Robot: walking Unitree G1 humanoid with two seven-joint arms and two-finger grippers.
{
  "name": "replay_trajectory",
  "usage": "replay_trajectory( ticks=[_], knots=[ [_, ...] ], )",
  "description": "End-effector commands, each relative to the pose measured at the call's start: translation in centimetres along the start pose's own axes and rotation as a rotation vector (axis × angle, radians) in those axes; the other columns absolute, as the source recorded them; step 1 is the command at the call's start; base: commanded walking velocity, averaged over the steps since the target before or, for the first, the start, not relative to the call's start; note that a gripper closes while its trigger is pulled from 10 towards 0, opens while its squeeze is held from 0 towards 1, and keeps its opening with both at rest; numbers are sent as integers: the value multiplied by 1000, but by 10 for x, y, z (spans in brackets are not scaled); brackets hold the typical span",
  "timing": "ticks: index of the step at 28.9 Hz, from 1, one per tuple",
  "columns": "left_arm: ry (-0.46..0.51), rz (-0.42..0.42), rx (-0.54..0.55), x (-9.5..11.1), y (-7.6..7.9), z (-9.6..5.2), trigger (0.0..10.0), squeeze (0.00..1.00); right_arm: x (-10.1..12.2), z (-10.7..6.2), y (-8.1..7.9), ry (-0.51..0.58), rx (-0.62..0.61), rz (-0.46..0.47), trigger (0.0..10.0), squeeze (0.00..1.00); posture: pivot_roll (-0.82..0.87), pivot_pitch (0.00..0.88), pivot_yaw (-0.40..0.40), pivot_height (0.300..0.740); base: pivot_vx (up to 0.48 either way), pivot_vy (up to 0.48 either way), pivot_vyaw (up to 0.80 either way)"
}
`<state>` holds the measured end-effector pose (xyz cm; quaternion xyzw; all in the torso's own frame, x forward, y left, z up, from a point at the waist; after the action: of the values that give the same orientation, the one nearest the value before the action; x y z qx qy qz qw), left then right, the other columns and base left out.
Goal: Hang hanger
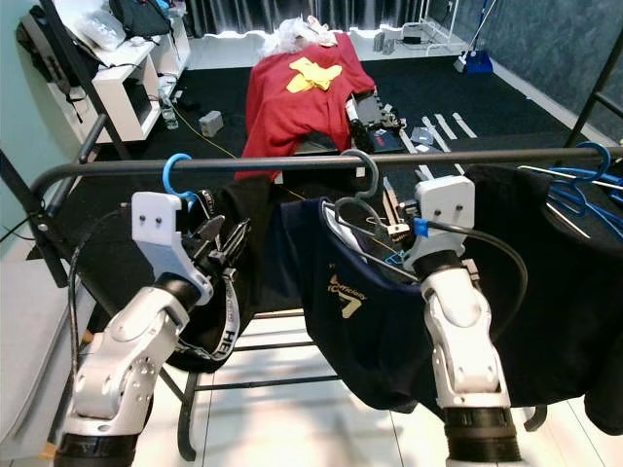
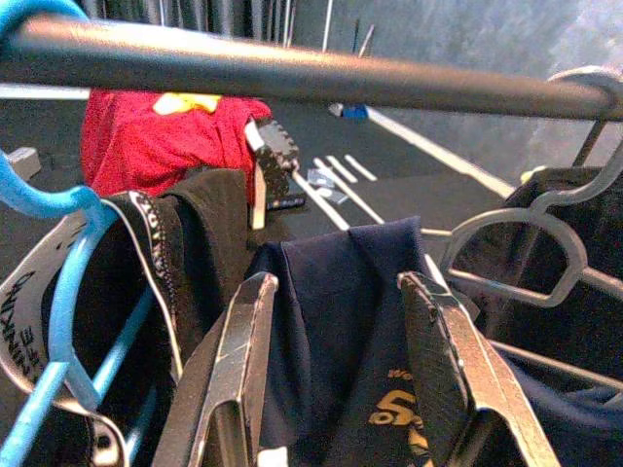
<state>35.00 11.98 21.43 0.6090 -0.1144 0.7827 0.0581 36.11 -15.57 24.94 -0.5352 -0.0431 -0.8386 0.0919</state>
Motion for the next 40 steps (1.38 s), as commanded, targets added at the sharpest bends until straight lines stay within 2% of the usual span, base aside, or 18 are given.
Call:
replay_trajectory(
  ticks=[1,4,6,8,11,15,40],
  knots=[
    [3,10,-5,1,-1,-4,10000,0,6,-3,-6,23,1,-5,10000,0,16,79,31,740,0,0,0],
    [15,17,-11,4,0,-4,10000,0,11,-3,-6,46,-7,-15,10000,0,14,77,32,740,0,0,0],
    [52,11,-52,13,10,0,10000,0,26,-3,-16,112,21,31,10000,0,7,72,40,740,0,0,0],
    [52,11,-52,13,10,0,10000,0,26,-3,-16,112,21,31,10000,0,7,72,40,740,0,0,0],
    [69,3,-71,19,18,3,10000,0,35,-2,-24,146,47,71,10000,0,6,71,40,740,0,0,0],
    [75,-5,-55,22,18,4,10000,0,36,-2,-25,146,44,73,10000,0,2,66,36,740,0,-84,0],
    [72,11,-60,24,18,7,10000,0,28,-5,-25,102,42,85,10000,0,7,68,42,740,0,-394,0]
  ],
)
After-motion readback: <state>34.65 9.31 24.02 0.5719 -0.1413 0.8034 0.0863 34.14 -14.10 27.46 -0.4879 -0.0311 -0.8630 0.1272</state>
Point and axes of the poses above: a point about 5 cm out from each wrist's last joint towards the gripper, its own z axis pointing out of the wrist towards the gripper, its own x axis along the axis of the wrist's last joint, y = z × x, the point moved 6 cm from there along z, pointing out of the wrist towards the gripper, and after that the axes turned 13 degrees about z, right-handed, at the moved point
